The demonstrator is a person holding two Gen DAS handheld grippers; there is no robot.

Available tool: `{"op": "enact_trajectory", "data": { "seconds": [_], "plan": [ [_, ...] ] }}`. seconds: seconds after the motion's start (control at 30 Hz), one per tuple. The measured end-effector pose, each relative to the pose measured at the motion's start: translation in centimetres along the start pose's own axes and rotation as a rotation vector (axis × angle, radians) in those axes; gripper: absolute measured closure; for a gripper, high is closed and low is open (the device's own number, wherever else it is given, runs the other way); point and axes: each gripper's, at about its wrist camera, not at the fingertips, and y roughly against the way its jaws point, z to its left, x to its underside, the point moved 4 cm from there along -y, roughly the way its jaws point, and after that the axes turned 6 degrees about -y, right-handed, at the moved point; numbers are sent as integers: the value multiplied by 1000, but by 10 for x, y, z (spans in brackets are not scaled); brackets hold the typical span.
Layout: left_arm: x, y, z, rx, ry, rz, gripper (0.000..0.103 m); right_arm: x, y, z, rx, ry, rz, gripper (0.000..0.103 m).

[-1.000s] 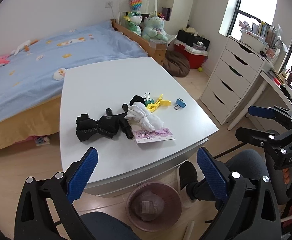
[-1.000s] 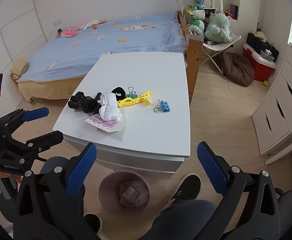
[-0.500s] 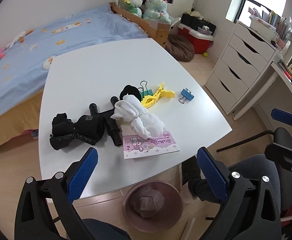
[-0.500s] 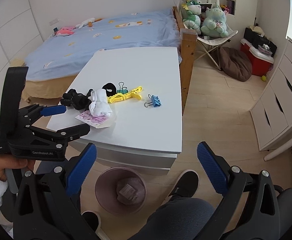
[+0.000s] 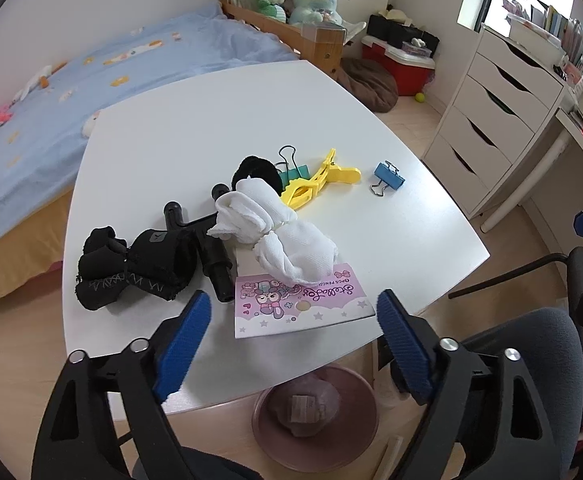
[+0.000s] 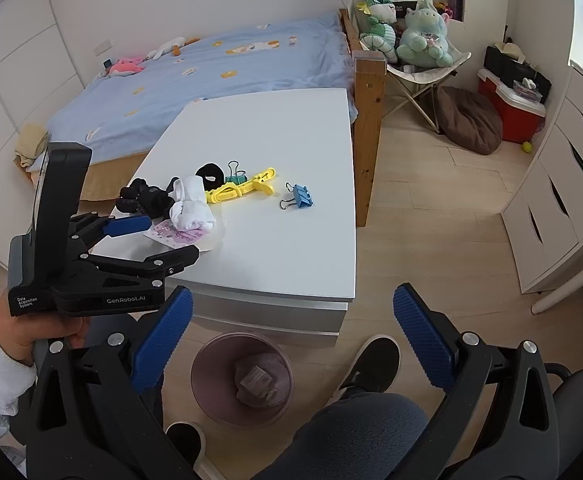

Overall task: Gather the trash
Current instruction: 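Grasp the pink card with the left gripper and lift it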

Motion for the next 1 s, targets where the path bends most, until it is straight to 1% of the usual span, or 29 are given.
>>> {"op": "enact_trajectory", "data": {
  "seconds": [0.17,0.4,0.8,1.0],
  "plan": [
    [0,1,0,0,-7,1,39,1,0,0,-3,0,-2,5],
    [0,11,2,11,-14,-32,40,2,-5,3,-8,1,3,5],
    [-5,42,13,12,1,-103,40,-3,-11,12,-22,22,4,5],
    [-8,59,16,16,8,-138,40,-14,-16,17,-16,50,0,5]
  ]
}}
